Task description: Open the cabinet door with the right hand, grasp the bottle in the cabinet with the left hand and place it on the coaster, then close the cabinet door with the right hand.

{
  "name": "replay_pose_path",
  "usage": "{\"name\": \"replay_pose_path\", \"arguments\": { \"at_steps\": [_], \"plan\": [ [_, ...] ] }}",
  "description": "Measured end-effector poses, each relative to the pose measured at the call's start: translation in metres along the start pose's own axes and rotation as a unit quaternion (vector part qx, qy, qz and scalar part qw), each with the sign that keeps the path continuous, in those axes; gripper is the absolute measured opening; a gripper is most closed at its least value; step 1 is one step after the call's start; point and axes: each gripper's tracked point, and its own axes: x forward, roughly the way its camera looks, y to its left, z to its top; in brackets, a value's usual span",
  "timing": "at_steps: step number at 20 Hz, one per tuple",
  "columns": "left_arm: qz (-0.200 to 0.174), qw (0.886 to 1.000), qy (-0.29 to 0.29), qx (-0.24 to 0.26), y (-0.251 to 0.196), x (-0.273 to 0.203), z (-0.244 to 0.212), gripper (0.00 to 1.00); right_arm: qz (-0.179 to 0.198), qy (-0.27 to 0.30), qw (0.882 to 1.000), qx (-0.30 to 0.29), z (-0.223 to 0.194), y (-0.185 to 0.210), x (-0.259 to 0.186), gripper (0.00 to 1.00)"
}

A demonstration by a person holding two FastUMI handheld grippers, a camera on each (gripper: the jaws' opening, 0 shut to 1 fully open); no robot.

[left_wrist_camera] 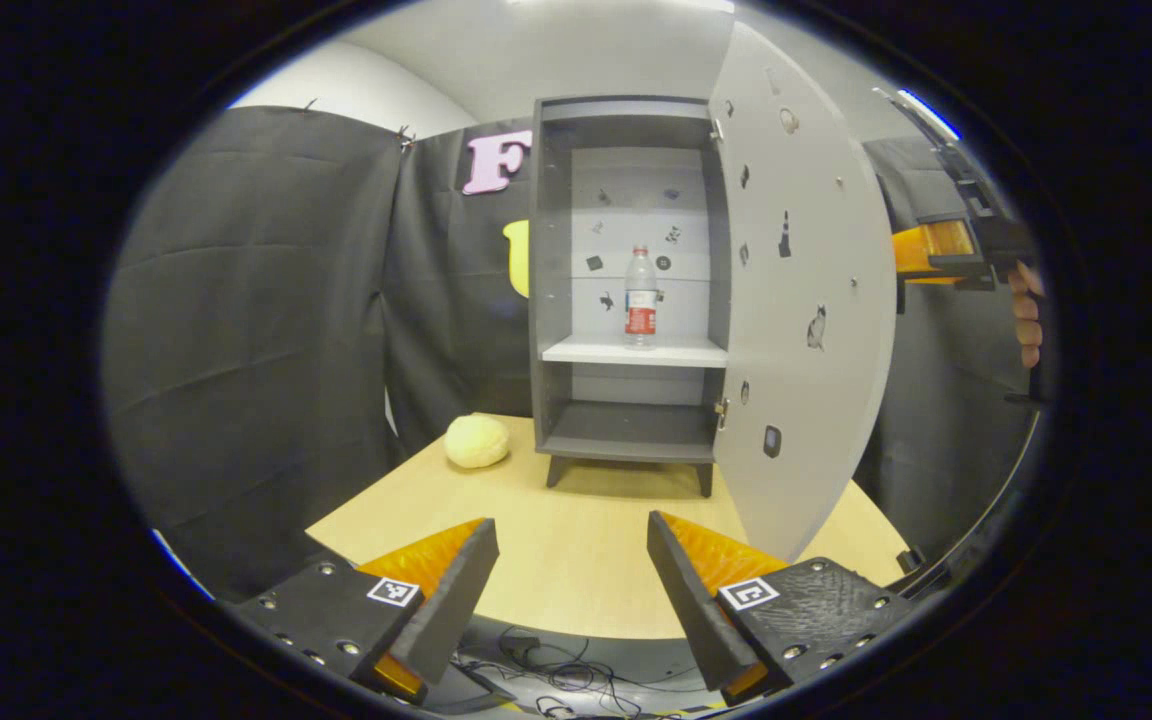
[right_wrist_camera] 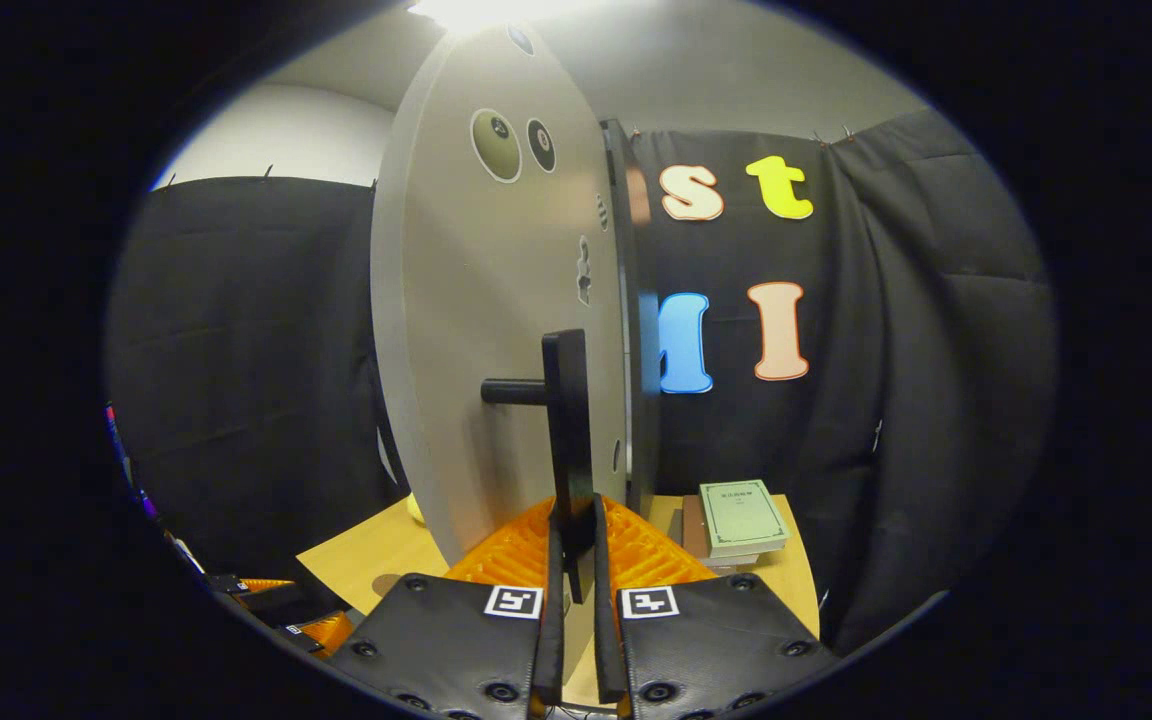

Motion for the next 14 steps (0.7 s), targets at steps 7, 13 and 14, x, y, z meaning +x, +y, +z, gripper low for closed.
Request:
{"name": "replay_pose_path", "arguments": {
  "at_steps": [7,13,14],
  "plan": [
    [-0.028,0.999,0.01,-0.022,-0.016,0.037,0.006,0.89,0.019,0.004,1.0,0.023,-0.004,0.004,-0.011,0.15],
    [-0.061,0.998,-0.009,-0.025,0.003,0.114,0.046,0.93,0.029,0.041,0.998,0.047,-0.005,0.006,-0.029,0.15],
    [-0.067,0.997,-0.011,-0.027,0.008,0.127,0.051,0.93,0.012,0.039,0.998,0.045,0.0,0.001,-0.032,0.11]
  ]
}}
